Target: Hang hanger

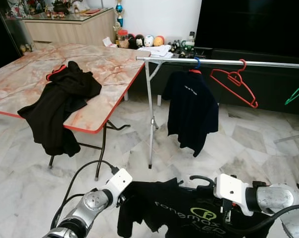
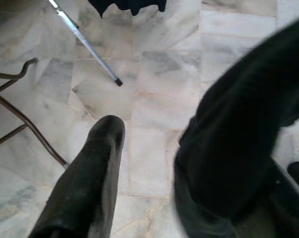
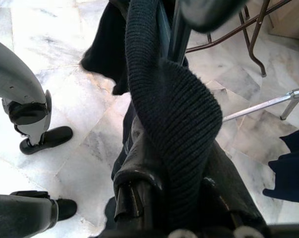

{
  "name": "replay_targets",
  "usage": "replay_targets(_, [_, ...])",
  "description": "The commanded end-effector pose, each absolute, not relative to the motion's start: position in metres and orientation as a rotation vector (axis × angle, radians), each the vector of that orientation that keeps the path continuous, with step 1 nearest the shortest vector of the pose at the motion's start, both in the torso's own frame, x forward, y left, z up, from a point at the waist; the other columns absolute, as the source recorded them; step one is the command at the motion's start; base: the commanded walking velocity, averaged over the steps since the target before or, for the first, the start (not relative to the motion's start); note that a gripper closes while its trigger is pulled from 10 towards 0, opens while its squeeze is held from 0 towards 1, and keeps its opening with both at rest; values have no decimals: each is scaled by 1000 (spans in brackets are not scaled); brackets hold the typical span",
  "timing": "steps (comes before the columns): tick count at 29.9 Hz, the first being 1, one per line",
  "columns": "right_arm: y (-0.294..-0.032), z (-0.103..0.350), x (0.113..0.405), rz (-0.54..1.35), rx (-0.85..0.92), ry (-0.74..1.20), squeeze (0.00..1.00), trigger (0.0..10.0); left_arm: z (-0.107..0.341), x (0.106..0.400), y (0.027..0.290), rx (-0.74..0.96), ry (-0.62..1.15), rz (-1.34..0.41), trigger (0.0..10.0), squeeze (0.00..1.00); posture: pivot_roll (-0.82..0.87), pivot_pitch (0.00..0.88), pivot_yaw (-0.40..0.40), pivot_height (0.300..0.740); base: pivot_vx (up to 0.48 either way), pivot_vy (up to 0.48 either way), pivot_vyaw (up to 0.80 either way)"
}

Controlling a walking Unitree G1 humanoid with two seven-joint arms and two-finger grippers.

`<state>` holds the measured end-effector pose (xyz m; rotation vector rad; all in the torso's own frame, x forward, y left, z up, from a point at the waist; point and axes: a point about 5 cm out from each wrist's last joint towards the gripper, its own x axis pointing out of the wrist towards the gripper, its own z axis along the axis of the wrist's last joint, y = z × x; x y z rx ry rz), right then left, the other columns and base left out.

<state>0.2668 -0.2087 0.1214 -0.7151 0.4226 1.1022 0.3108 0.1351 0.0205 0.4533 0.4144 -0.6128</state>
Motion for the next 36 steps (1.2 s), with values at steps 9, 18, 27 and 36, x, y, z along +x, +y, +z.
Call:
replay_targets(9, [-210,130,270,1074,-726,391,0,10000,18,307,132,434,419,-641,0,0,-102,8,42,740,0,0,0])
replay_targets(18, [-207,131,273,1060,-725,381,0,10000,18,307,131,425,416,-648,0,0,-100,5,42,740,0,0,0])
replay_targets(27, [-206,128,272,1058,-727,389,0,10000,19,309,133,438,411,-632,0,0,-99,5,41,740,0,0,0])
replay_targets(36, [-212,116,270,1037,-743,443,0,10000,20,310,135,447,405,-602,0,0,-99,2,40,740,0,0,0])
